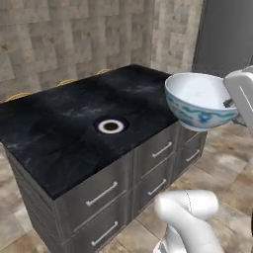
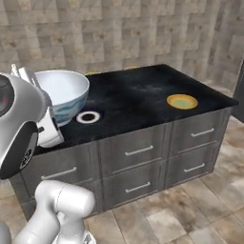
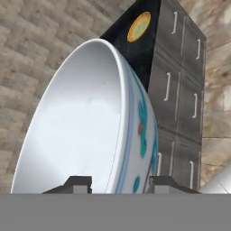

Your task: Move the bowls from the cabinet to the plates on the dining table.

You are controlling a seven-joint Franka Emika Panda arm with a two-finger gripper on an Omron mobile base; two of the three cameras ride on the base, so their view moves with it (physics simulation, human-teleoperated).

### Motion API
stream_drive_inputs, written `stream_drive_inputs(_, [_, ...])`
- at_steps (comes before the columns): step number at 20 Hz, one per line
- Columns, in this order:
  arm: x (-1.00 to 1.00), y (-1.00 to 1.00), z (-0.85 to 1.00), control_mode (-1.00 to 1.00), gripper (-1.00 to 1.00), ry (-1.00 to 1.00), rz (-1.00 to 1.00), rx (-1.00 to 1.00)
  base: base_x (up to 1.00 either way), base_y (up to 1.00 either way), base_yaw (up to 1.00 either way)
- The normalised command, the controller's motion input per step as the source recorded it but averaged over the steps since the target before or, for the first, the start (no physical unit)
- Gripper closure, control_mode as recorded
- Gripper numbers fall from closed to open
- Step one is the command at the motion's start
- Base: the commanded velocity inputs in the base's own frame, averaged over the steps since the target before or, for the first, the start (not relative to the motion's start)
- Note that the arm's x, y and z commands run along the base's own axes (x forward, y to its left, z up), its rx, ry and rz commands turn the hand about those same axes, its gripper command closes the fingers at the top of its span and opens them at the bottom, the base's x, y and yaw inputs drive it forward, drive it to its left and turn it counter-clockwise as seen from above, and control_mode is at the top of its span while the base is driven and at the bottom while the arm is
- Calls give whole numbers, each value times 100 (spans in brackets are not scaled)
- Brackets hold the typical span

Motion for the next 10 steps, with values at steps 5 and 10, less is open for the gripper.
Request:
stream_drive_inputs(5, [0,0,0,100,100,0,0,0,49,-59,49])
stream_drive_inputs(10, [0,0,0,100,100,0,0,0,93,-58,30])
